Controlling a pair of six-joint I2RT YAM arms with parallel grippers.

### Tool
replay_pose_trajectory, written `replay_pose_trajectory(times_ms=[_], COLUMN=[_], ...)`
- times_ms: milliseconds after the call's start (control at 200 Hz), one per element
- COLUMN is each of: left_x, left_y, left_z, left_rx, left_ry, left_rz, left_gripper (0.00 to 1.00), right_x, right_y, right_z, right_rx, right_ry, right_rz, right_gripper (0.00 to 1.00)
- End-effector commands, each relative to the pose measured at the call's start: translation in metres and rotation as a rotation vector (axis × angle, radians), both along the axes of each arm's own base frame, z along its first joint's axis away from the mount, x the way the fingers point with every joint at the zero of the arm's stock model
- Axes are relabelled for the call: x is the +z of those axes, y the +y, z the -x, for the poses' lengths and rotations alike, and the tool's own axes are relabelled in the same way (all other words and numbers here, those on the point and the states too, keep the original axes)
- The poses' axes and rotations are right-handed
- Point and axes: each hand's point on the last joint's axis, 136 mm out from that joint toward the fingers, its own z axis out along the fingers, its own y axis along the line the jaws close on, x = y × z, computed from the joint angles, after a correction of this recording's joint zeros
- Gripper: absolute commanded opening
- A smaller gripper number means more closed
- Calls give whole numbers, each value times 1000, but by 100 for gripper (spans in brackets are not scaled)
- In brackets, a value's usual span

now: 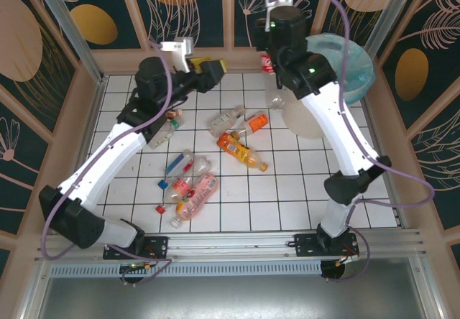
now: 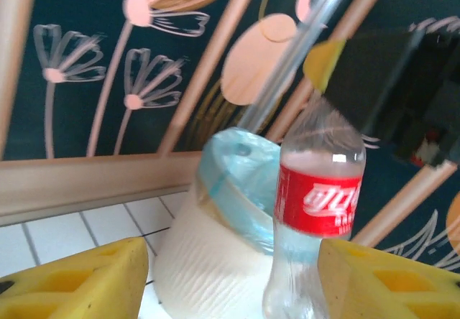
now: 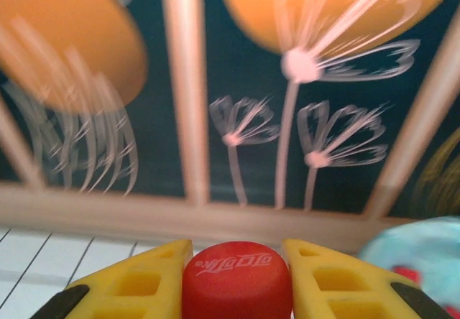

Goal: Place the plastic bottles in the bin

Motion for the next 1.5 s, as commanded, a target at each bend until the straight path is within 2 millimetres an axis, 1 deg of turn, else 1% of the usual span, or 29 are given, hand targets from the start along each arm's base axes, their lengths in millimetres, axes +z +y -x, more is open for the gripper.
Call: replay_pose_trajectory(times_ms=[0, 35, 50, 65, 70, 75, 90, 95, 140, 160, 195, 210, 225, 255, 345, 425, 560, 656, 701, 771, 891, 966, 1016, 1066, 1096, 1181, 1321, 1426, 1496], left_x=[16, 12, 9, 7, 6, 5, 3, 2, -6, -10, -15, -17, -20, -24, -33, -43, -55, -69, -71, -68, -52, -53, -60, -68, -73, -83, -85, -87, -89], left_y=[-31, -40, -44, -47, -48, -49, -52, -53, -61, -64, -69, -71, -73, -78, -92, -102, -106, -109, -111, -114, -119, -121, -121, -120, -119, -117, -112, -112, -112], left_z=[11, 15, 17, 18, 19, 20, 21, 21, 25, 26, 29, 30, 31, 33, 43, 53, 66, 72, 74, 75, 77, 81, 83, 86, 86, 88, 90, 89, 89], left_rx=[-64, -86, -95, -103, -107, -110, -117, -120, -137, -143, -159, -166, -173, -188, -263, -315, -350, -368, -377, -384, -404, -427, -436, -441, -438, -434, -423, -422, -424], left_ry=[-78, -75, -73, -71, -71, -71, -71, -70, -66, -64, -64, -64, -65, -64, -82, -114, -155, -164, -178, -203, -232, -234, -227, -222, -218, -203, -206, -199, -191], left_rz=[-10, -20, -26, -30, -32, -34, -39, -40, -58, -65, -78, -84, -90, -98, -132, -174, -174, -195, -206, -213, -185, -176, -179, -185, -192, -204, -208, -210, -212], left_gripper=[64, 64, 64, 64, 64, 64, 64, 64, 64, 65, 65, 65, 65, 65, 65, 65, 65, 65, 65, 65, 65, 65, 65, 65, 65, 65, 66, 66, 66], right_x=[71, 80, 80, 84, 82, 87, 86, 89, 87, 87, 82, 79, 76, 68, 48, 41, 35, 39, 43, 55, 77, 84, 84, 80, 73, 48, 3, -22, -36], right_y=[-62, -75, -79, -84, -85, -88, -92, -94, -104, -110, -115, -114, -125, -131, -137, -139, -150, -156, -160, -162, -162, -160, -160, -161, -163, -165, -167, -164, -164], right_z=[24, 33, 36, 41, 41, 46, 49, 52, 64, 68, 70, 69, 65, 59, 43, 37, 32, 30, 30, 29, 30, 29, 25, 19, 14, 0, -15, -28, -33], right_rx=[-205, -248, -264, -278, -284, -291, -307, -313, -351, -375, -402, -405, -433, -446, -442, -440, -472, -493, -503, -508, -511, -503, -501, -505, -510, -510, -513, -509, -506], right_ry=[-277, -345, -367, -406, -409, -432, -458, -475, -556, -581, -596, -594, -590, -574, -534, -523, -532, -538, -550, -562, -590, -602, -598, -582, -567, -518, -447, -379, -335], right_rz=[-78, -76, -66, -69, -63, -71, -62, -67, -49, -44, -35, -31, -20, -10, -4, -17, -32, -29, -31, -33, -37, -31, -17, -3, 4, 21, 28, 34, 36], right_gripper=[0, 0, 0, 0, 0, 0, 0, 0, 0, 0, 0, 0, 0, 0, 0, 0, 0, 0, 0, 0, 0, 0, 0, 0, 0, 0, 0, 0, 0])
